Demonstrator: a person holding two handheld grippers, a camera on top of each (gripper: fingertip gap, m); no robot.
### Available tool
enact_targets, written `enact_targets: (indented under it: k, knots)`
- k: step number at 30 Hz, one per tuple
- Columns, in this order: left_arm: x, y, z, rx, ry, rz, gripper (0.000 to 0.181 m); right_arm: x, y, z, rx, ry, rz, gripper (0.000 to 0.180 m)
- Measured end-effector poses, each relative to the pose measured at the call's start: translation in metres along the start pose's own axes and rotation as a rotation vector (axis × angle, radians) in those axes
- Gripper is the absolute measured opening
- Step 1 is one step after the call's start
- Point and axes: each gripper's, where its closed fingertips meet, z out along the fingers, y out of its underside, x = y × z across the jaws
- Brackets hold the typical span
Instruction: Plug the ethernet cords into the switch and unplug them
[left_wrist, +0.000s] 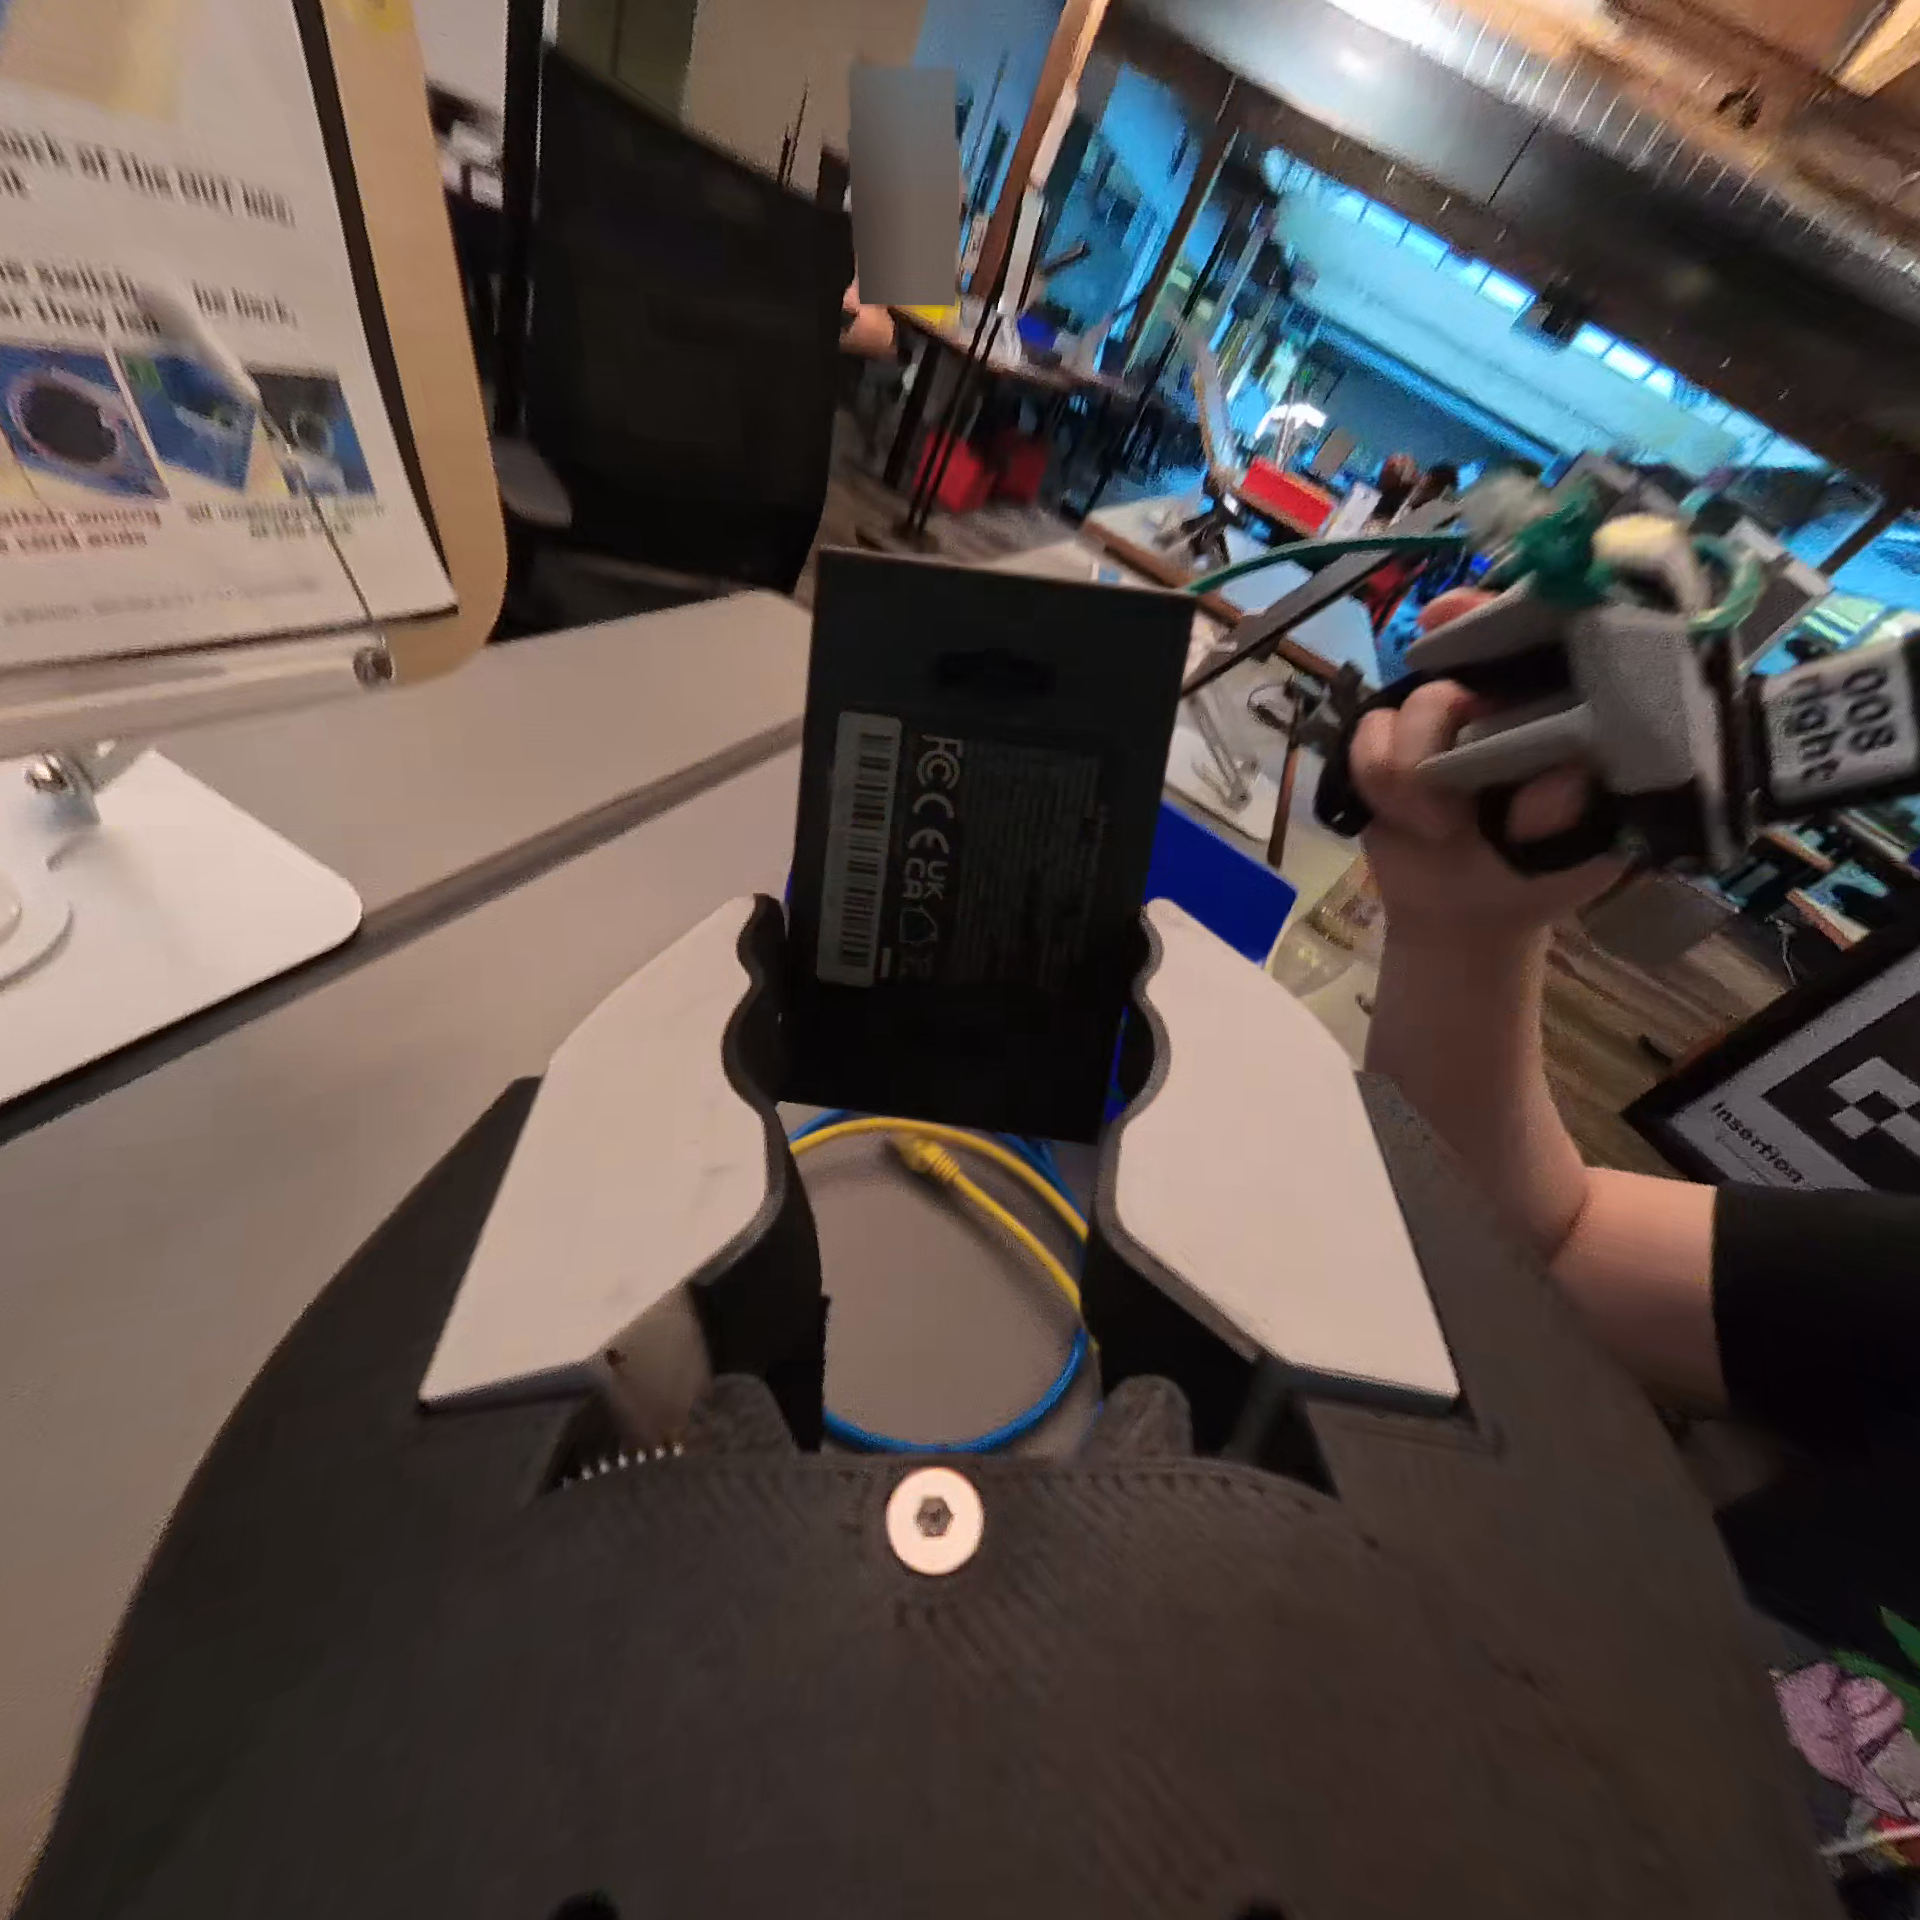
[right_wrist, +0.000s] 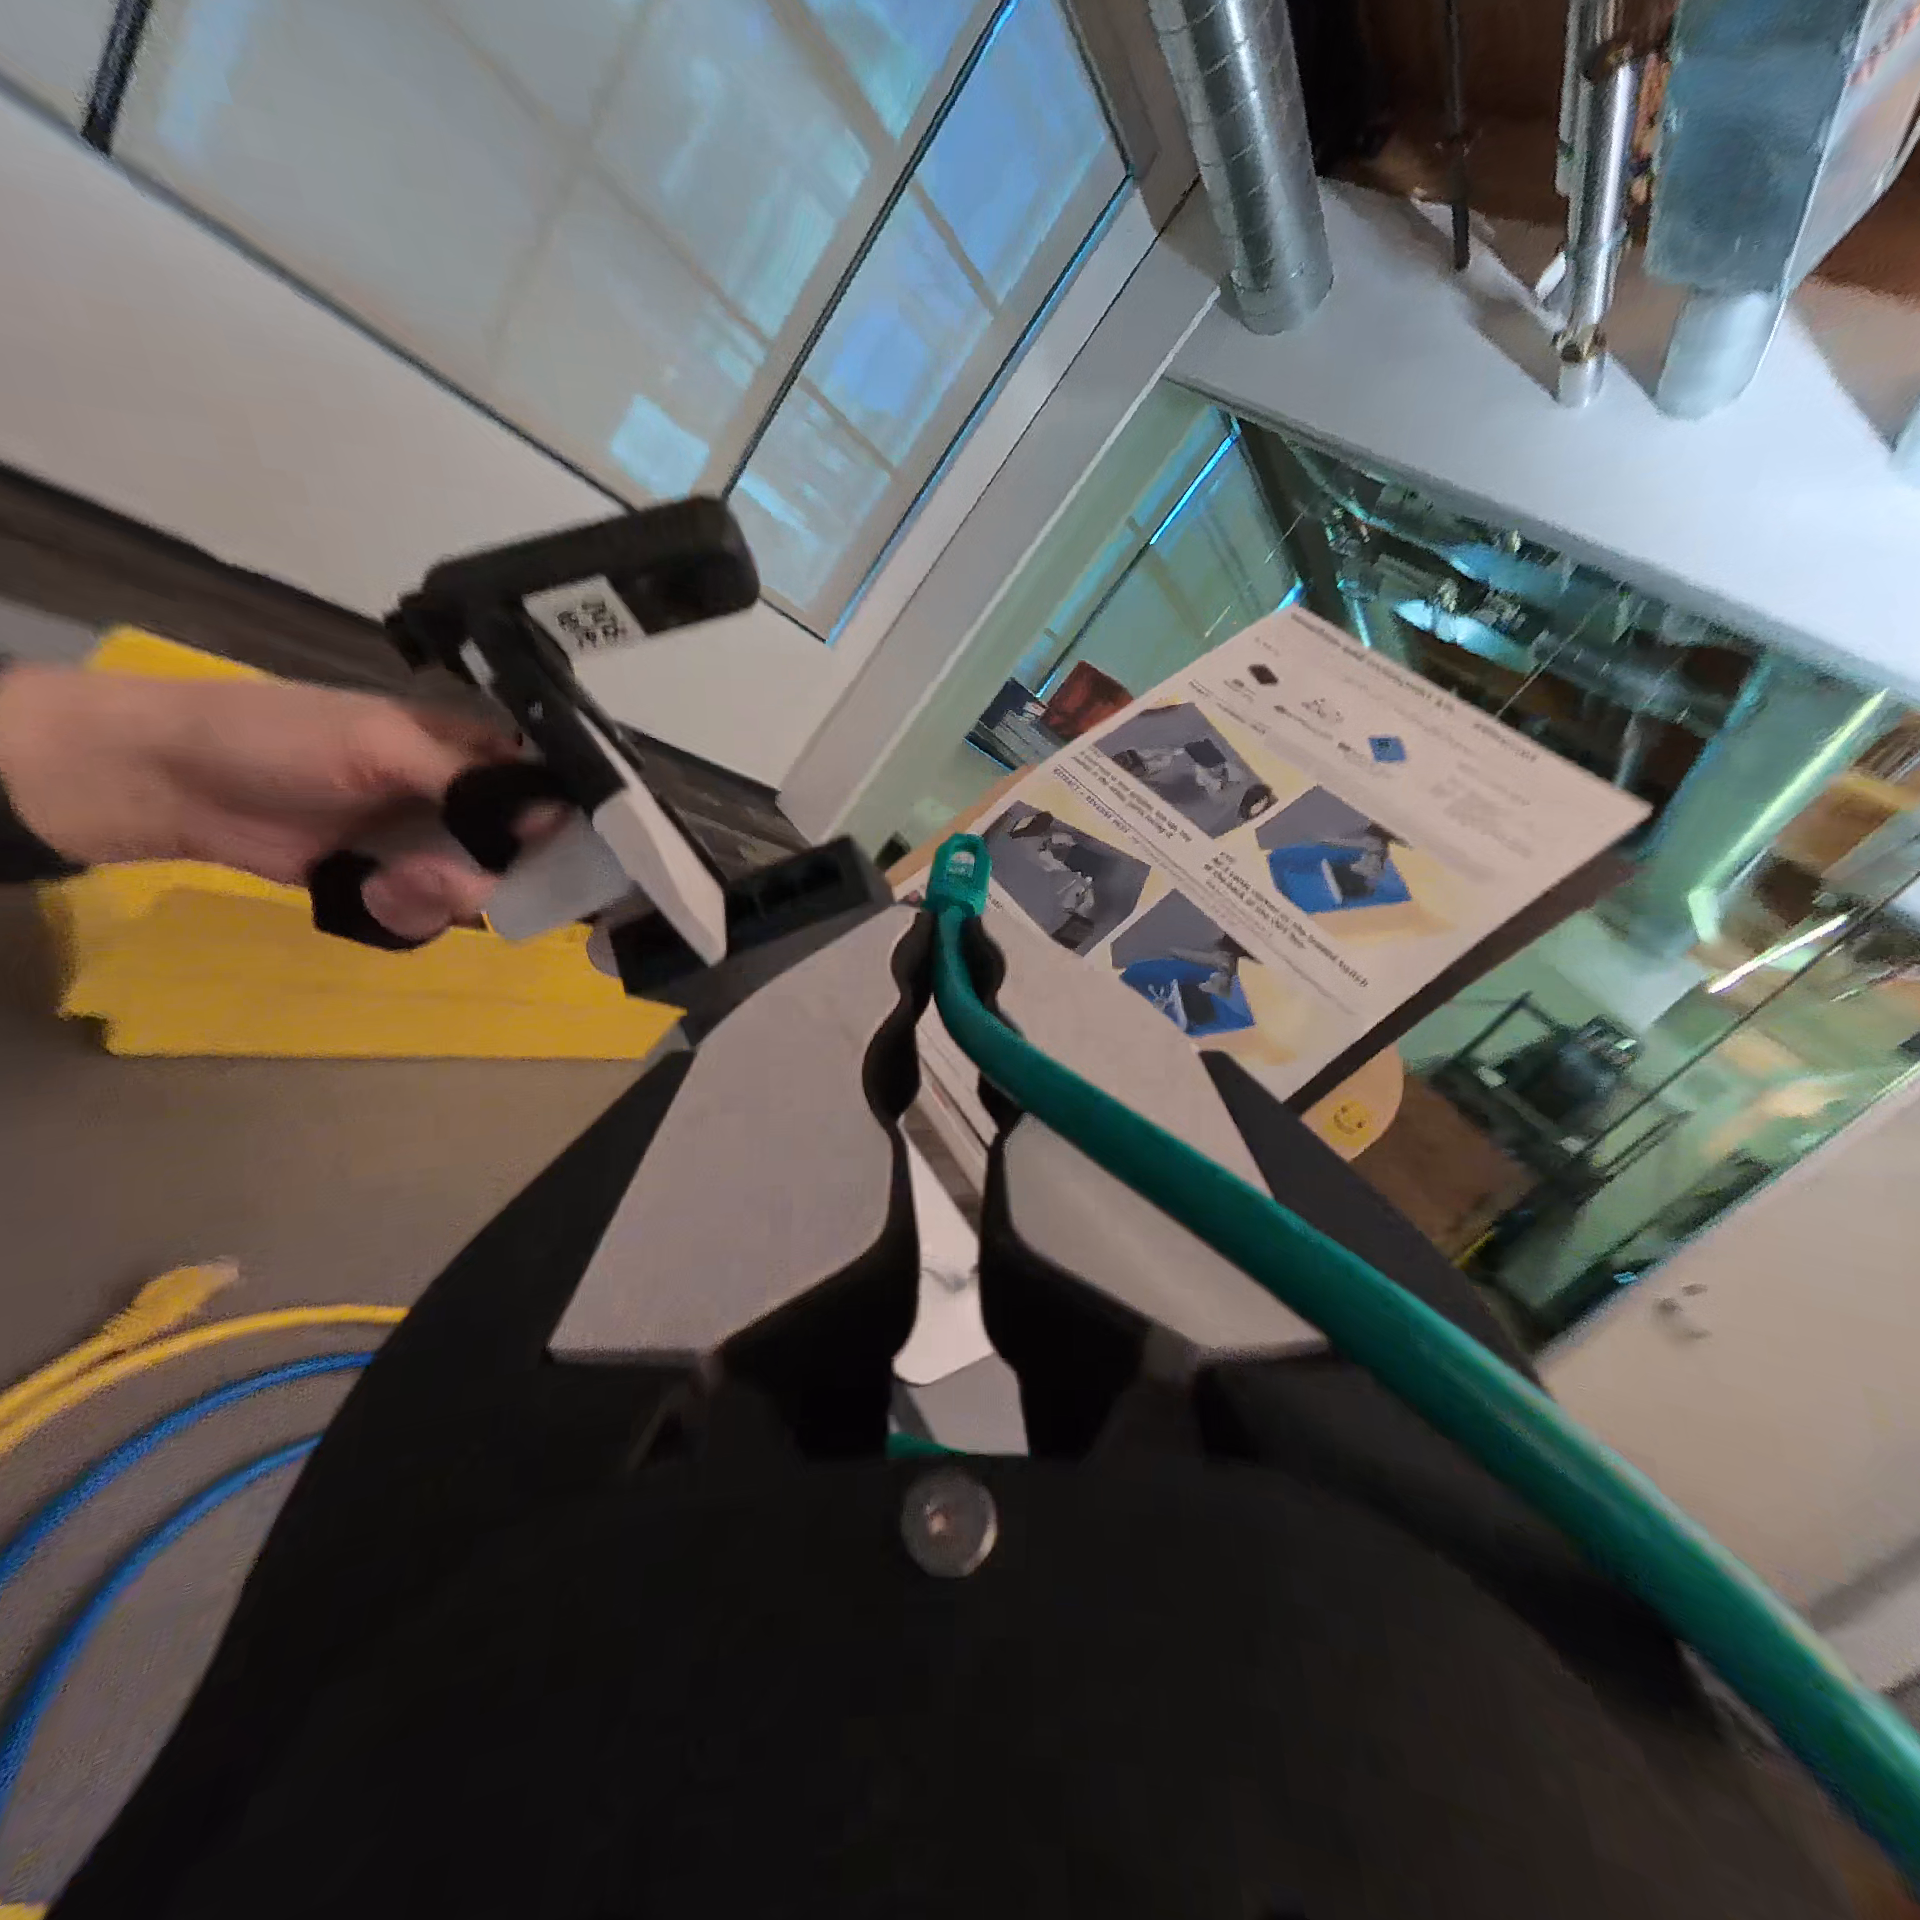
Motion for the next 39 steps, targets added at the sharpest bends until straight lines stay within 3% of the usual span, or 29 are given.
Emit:
enact_targets:
  k: [1,8,20,30,34,39]
  knots:
    - [0.005,-0.003,-0.003,0.016,0.004,0.009,0.061,-0.009,-0.001,0.005,-0.011,0.001,-0.056,0.006]
    - [0.016,-0.004,-0.005,-0.007,-0.038,0.112,0.062,-0.049,0.000,0.027,-0.095,-0.010,-0.304,0.005]
    - [0.025,-0.005,-0.004,-0.040,-0.140,0.299,0.062,-0.050,0.009,0.030,-0.179,-0.004,-0.372,0.006]
    - [0.053,-0.028,-0.019,0.067,-0.328,0.599,0.060,-0.048,-0.016,0.023,-0.111,0.071,-0.375,0.006]
    - [0.069,-0.033,-0.018,0.136,-0.249,0.576,0.060,-0.045,-0.029,0.015,-0.037,0.101,-0.434,0.006]
    - [0.083,-0.034,-0.017,0.179,-0.273,0.666,0.060,-0.050,-0.047,0.003,-0.025,0.151,-0.641,0.006]
